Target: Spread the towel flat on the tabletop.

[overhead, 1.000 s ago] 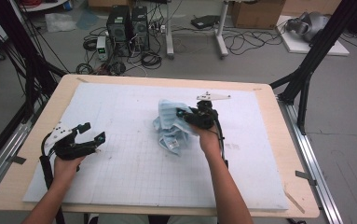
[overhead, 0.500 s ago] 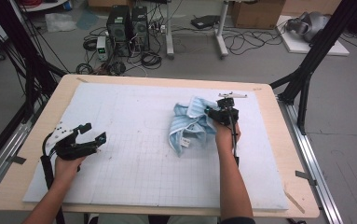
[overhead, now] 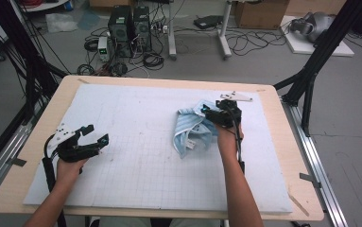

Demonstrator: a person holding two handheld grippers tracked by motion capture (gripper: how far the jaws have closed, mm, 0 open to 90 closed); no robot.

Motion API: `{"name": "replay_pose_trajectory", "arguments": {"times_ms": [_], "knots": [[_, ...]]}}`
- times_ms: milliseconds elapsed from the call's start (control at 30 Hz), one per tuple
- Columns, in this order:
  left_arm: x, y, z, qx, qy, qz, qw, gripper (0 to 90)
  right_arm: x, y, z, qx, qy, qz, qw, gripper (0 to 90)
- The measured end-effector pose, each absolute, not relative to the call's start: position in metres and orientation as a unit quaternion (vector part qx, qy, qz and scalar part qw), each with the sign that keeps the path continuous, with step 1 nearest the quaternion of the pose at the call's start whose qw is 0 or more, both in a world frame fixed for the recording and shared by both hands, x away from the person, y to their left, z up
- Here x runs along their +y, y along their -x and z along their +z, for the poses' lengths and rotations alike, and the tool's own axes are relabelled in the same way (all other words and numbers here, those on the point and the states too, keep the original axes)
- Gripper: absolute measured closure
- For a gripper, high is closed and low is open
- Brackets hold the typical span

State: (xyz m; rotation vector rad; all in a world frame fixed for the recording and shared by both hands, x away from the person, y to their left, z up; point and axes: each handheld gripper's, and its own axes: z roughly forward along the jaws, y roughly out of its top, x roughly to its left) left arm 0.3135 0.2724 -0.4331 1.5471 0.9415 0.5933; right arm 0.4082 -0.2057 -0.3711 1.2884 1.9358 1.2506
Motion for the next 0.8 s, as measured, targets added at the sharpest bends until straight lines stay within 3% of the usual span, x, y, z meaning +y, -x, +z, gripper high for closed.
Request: {"name": "replay_pose_trajectory", "arguments": {"times_ms": [100,267,367,400,500,567,633,800], "knots": [[0.273,-0.314,-0.433,0.403,-0.661,0.255,0.579,20.6,-0.187,-0.416,-0.388,0.752,-0.464,0.435,0.175,31.0],[0.273,-0.314,-0.433,0.405,-0.66,0.254,0.58,20.6,-0.168,-0.427,-0.415,0.785,-0.469,0.367,0.173,19.9],[0.273,-0.314,-0.434,0.406,-0.659,0.253,0.58,20.6,-0.161,-0.433,-0.428,0.794,-0.474,0.339,0.176,18.3],[0.273,-0.314,-0.434,0.407,-0.658,0.253,0.58,20.6,-0.158,-0.434,-0.431,0.8,-0.469,0.328,0.179,22.0],[0.273,-0.315,-0.434,0.407,-0.659,0.253,0.58,20.6,-0.156,-0.431,-0.43,0.818,-0.444,0.303,0.208,53.7],[0.273,-0.315,-0.434,0.408,-0.658,0.254,0.58,20.6,-0.16,-0.427,-0.429,0.817,-0.433,0.324,0.201,70.8],[0.275,-0.315,-0.433,0.408,-0.656,0.257,0.58,20.6,-0.161,-0.424,-0.43,0.817,-0.426,0.344,0.181,75.4],[0.281,-0.316,-0.432,0.416,-0.648,0.263,0.581,20.7,-0.144,-0.409,-0.432,0.827,-0.38,0.4,0.109,76.4]]}}
